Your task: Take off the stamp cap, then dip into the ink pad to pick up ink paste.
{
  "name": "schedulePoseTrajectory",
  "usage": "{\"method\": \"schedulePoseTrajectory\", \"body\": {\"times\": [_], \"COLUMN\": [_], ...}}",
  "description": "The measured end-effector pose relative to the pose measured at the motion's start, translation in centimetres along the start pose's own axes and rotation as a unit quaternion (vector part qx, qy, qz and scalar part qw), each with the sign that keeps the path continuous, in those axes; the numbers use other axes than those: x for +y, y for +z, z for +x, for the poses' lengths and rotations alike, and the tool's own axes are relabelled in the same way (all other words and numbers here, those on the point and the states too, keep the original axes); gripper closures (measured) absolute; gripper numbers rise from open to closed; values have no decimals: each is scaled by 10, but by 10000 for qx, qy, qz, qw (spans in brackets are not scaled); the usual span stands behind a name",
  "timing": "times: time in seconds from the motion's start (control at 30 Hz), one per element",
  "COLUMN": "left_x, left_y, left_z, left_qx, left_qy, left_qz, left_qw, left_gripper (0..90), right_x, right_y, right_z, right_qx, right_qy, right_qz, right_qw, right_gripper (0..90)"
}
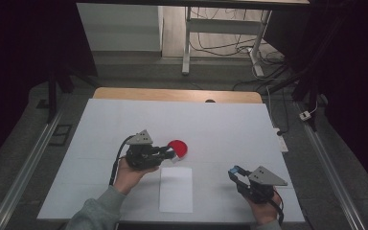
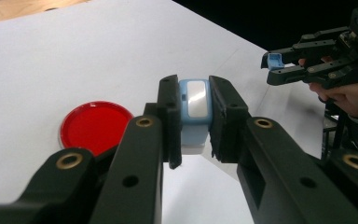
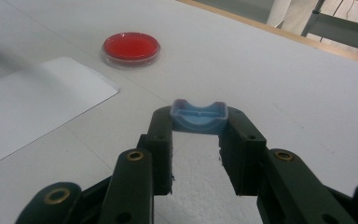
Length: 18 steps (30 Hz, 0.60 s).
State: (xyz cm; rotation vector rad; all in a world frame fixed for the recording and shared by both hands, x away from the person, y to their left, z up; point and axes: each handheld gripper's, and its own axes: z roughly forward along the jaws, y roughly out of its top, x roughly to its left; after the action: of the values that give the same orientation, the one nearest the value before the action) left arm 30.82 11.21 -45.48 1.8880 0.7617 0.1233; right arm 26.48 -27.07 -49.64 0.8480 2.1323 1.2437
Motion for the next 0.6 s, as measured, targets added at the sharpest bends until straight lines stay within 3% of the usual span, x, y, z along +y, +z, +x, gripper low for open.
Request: {"method": "schedulePoseTrajectory", "body": {"times": [0.6], "left_x": [1], "left_y": [1], "left_z": [1], "left_qx": [135], "left_qy": [71], "left_qz": [46], "left_qw": [9999], "left_gripper": [758], "right_x": [1], "right_y": [3], "right_z": [0], "right_qx": [-19], "right_qy": [-7], "right_qz": [21], "right_qw": [10000], "right_gripper": [651]}}
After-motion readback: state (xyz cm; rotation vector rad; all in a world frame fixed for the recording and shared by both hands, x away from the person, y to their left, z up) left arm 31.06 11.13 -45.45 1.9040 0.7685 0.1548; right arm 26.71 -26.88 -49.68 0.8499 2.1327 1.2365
